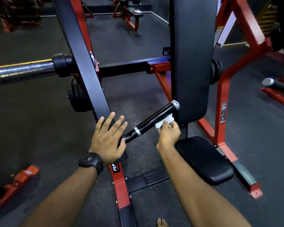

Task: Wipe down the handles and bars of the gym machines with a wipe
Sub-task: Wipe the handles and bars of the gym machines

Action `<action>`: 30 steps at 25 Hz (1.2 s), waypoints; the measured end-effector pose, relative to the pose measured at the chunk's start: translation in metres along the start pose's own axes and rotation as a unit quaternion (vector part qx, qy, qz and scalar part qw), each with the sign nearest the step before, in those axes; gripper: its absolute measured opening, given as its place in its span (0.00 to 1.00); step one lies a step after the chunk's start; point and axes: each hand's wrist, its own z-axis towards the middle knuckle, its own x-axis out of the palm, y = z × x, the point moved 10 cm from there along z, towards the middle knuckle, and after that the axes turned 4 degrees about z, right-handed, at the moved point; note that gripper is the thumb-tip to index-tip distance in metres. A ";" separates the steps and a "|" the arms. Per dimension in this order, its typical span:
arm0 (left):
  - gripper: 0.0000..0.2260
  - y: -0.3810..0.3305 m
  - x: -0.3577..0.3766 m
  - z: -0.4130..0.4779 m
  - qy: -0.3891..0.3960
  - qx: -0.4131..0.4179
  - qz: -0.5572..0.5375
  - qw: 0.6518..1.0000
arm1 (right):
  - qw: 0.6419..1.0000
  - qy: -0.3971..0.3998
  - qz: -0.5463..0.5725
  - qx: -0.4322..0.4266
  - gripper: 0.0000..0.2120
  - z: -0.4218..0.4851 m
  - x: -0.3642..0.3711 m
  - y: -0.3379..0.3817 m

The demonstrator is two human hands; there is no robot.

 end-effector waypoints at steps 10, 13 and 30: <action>0.25 -0.001 0.000 0.001 0.004 -0.004 0.007 1.000 | 0.989 -0.061 -0.121 -0.061 0.13 -0.020 0.000 0.016; 0.24 0.000 -0.003 0.000 -0.008 -0.004 0.003 1.000 | 0.980 -0.010 -0.184 -0.070 0.16 -0.031 0.010 0.007; 0.26 0.002 -0.001 -0.001 -0.018 -0.008 0.009 1.000 | 0.777 0.293 -0.399 -0.389 0.06 -0.106 0.069 0.042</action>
